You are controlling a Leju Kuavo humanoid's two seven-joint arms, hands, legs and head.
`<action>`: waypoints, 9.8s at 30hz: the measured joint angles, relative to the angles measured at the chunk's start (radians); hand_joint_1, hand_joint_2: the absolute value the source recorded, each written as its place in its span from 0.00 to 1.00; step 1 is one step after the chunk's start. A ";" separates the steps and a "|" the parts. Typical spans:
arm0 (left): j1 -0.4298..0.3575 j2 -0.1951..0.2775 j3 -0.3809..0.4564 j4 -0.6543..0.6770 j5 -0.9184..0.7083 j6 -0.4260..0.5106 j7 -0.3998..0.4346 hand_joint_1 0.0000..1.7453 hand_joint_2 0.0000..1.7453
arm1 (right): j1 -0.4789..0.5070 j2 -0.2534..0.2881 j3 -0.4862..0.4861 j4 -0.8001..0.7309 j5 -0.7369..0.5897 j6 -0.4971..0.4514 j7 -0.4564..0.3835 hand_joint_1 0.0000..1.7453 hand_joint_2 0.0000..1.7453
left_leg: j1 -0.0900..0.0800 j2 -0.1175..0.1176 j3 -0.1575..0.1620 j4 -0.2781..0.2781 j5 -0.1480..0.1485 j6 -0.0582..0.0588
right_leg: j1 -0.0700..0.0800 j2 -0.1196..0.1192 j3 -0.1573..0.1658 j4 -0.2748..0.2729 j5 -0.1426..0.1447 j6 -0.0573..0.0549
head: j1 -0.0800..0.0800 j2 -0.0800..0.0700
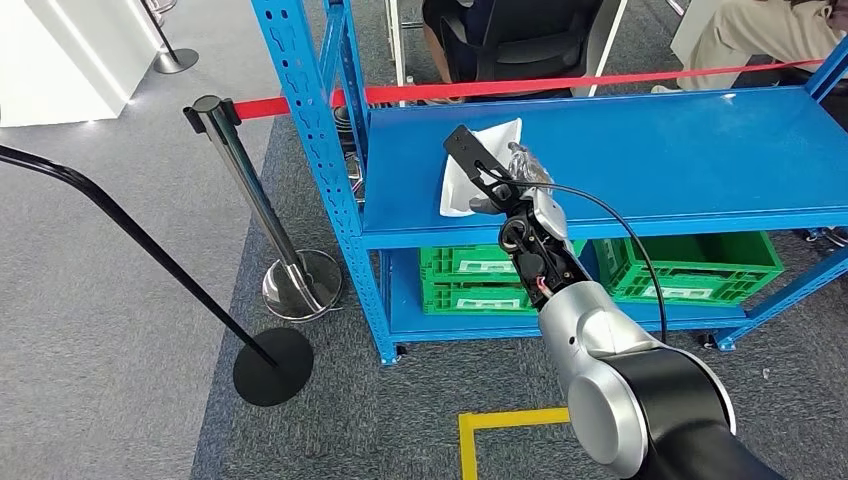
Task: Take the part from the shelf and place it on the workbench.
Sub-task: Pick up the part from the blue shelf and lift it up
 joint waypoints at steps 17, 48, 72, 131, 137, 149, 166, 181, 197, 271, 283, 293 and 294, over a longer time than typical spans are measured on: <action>0.005 0.004 0.000 0.000 -0.002 -0.003 -0.010 0.00 0.00 | 0.004 0.021 0.004 0.000 -0.005 0.012 -0.007 0.00 1.00 | 0.004 -0.002 0.046 -0.090 0.051 0.024 | 0.000 -0.004 -0.044 0.070 -0.042 0.023 | -0.003 0.000; 0.009 0.007 0.000 0.000 -0.016 -0.007 -0.007 0.00 0.00 | 0.002 0.003 -0.073 -0.003 -0.077 0.009 -0.003 0.00 1.00 | -0.004 0.003 0.064 -0.113 0.058 0.035 | 0.009 -0.003 -0.052 0.089 -0.050 0.013 | 0.001 0.000; -0.001 0.008 0.000 -0.001 -0.018 -0.003 -0.016 0.00 0.00 | -0.020 0.010 -0.119 -0.003 -0.086 0.034 -0.063 0.00 1.00 | 0.029 -0.002 0.048 -0.061 0.017 -0.058 | 0.003 0.002 0.000 -0.009 0.008 -0.015 | 0.006 0.000; -0.003 0.017 0.042 -0.003 0.008 -0.056 0.010 0.00 0.00 | 0.023 0.007 -0.120 -0.005 -0.039 0.060 -0.072 0.00 1.00 | -0.038 -0.006 -0.057 0.018 0.034 0.061 | 0.021 0.012 -0.018 0.011 0.000 -0.002 | 0.033 0.000; -0.001 0.016 0.043 -0.005 0.012 -0.054 0.003 0.00 0.00 | 0.023 0.013 -0.119 -0.007 -0.038 0.060 -0.077 0.00 1.00 | -0.046 -0.002 0.025 -0.103 0.084 0.079 | 0.024 0.008 -0.004 0.010 -0.017 0.003 | 0.037 0.000; 0.006 0.020 0.042 -0.004 0.002 -0.031 0.014 0.00 0.00 | 0.068 0.024 -0.120 -0.008 -0.043 0.029 -0.106 0.00 1.00 | -0.038 -0.005 0.002 -0.040 0.051 0.042 | 0.023 0.001 0.019 -0.012 -0.006 0.000 | 0.041 0.000; 0.010 0.023 0.031 -0.001 -0.019 -0.026 0.034 0.00 0.00 | 0.090 0.015 -0.124 -0.038 -0.053 -0.013 -0.107 0.00 1.00 | 0.004 -0.010 0.027 -0.068 0.047 0.001 | -0.004 0.002 0.021 -0.036 0.007 0.022 | 0.034 0.000; 0.011 0.023 0.032 -0.001 -0.007 -0.054 0.037 0.00 0.00 | 0.112 -0.007 -0.127 -0.045 -0.048 -0.023 -0.099 0.00 0.25 | -0.011 -0.011 0.036 -0.044 0.011 0.006 | 0.013 0.002 0.043 -0.022 -0.022 -0.006 | 0.043 0.000; 0.008 0.027 0.028 -0.001 -0.025 -0.017 0.036 0.00 0.00 | 0.121 -0.002 -0.126 -0.048 -0.038 -0.020 -0.100 0.00 1.00 | -0.019 -0.017 -0.048 -0.069 0.130 0.029 | 0.004 0.016 0.111 -0.057 -0.061 0.001 | 0.037 0.000; 0.006 -0.019 0.049 0.001 0.000 -0.015 0.002 0.00 0.00 | 0.037 -0.007 -0.075 -0.020 0.054 0.063 0.012 0.00 1.00 | -0.017 -0.019 -0.023 -0.086 0.117 0.009 | 0.006 0.012 0.140 -0.085 -0.065 0.009 | 0.043 0.000; 0.002 -0.019 0.050 0.001 0.000 -0.016 -0.001 0.00 0.00 | 0.038 -0.007 -0.074 -0.010 0.052 0.070 0.016 0.00 1.00 | -0.017 -0.019 -0.023 -0.086 0.117 0.009 | 0.006 0.012 0.140 -0.085 -0.065 0.009 | 0.043 0.000; -0.004 -0.022 0.050 0.001 -0.003 -0.013 0.001 0.00 0.00 | 0.127 0.011 -0.076 0.003 0.039 0.084 0.026 0.00 1.00 | -0.017 -0.019 -0.023 -0.086 0.117 0.009 | 0.006 0.012 0.140 -0.085 -0.065 0.009 | 0.043 0.000; -0.004 -0.023 0.050 0.001 -0.004 -0.013 0.002 0.00 0.00 | 0.140 0.013 -0.076 0.004 0.036 0.084 0.026 0.00 1.00 | -0.017 -0.019 -0.023 -0.086 0.117 0.009 | 0.006 0.012 0.140 -0.085 -0.065 0.009 | 0.043 0.000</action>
